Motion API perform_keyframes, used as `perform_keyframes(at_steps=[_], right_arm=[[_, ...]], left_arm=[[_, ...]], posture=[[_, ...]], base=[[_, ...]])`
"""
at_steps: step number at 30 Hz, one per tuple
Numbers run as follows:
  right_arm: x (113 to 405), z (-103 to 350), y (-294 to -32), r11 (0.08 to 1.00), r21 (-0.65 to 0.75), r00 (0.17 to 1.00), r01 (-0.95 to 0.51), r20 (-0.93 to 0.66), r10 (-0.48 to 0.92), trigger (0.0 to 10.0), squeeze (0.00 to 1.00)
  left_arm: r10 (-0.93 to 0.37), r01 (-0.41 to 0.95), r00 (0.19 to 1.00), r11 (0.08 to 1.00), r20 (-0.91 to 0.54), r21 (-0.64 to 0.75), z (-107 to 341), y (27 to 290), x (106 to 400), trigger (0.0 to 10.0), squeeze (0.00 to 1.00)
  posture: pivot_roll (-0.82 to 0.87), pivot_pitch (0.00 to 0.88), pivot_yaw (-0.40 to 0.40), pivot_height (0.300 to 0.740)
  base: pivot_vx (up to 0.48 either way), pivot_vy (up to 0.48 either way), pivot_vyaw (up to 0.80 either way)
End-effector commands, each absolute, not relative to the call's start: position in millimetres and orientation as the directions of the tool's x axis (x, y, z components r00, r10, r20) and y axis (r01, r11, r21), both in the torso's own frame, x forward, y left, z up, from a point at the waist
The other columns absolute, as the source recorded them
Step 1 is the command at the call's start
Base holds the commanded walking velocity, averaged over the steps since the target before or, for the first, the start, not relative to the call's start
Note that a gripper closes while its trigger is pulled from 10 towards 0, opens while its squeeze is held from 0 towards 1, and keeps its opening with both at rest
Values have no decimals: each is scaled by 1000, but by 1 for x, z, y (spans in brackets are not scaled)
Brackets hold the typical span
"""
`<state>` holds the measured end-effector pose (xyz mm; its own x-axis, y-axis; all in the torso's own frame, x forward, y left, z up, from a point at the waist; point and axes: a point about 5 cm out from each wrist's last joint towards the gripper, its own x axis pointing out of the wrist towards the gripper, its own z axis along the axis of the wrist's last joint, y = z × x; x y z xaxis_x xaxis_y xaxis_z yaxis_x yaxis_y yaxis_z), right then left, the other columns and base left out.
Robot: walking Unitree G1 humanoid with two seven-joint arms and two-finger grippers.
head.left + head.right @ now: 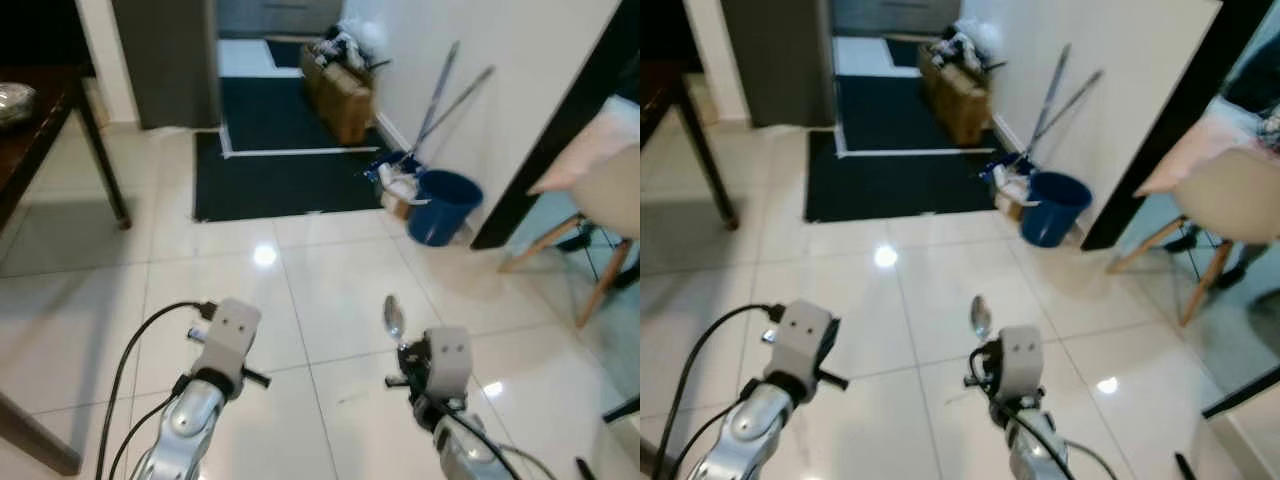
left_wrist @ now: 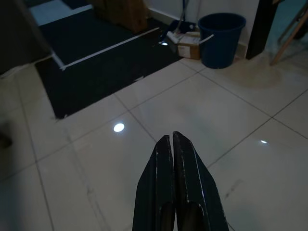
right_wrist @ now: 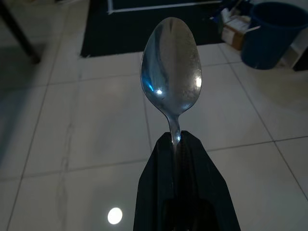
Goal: Setting the table
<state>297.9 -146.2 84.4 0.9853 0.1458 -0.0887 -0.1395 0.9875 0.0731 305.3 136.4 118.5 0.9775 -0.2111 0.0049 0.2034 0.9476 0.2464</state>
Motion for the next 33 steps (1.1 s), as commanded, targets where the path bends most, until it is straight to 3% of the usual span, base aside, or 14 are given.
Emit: perform_keyframes(at_steps=[1, 7, 18, 24, 33], right_arm=[[295, 79, -141, 985, 75, 981, -155, -103, 162, 10000, 0], [295, 81, -138, 982, 58, 978, -181, -92, 186, 10000, 0], [293, 82, -110, 925, 82, 921, -371, -94, 378, 10000, 0], [298, 87, -110, 923, 79, 921, -376, -77, 382, 10000, 0], [297, 85, -125, 951, 68, 949, -301, -78, 306, 10000, 0]], left_arm=[[-193, 194, 981, 948, -30, 252, 110, 143, 302, 10000, 0], [-194, 195, 981, 948, -31, 252, 110, 143, 302, 10000, 0], [-107, 123, 990, 971, -88, 203, 96, 158, 297, 10000, 0], [-64, 79, 995, 979, -83, 190, 95, 161, 289, 10000, 0], [-115, 129, 990, 974, -82, 186, 97, 149, 296, 10000, 0]], posture=[[39, 136, 14, 740], [38, 137, 15, 740], [83, 138, -14, 740], [96, 151, -30, 740], [73, 150, 1, 740]], base=[[480, 0, 0], [480, 0, 0], [480, 0, 0], [480, 0, 0], [480, 0, 0]])
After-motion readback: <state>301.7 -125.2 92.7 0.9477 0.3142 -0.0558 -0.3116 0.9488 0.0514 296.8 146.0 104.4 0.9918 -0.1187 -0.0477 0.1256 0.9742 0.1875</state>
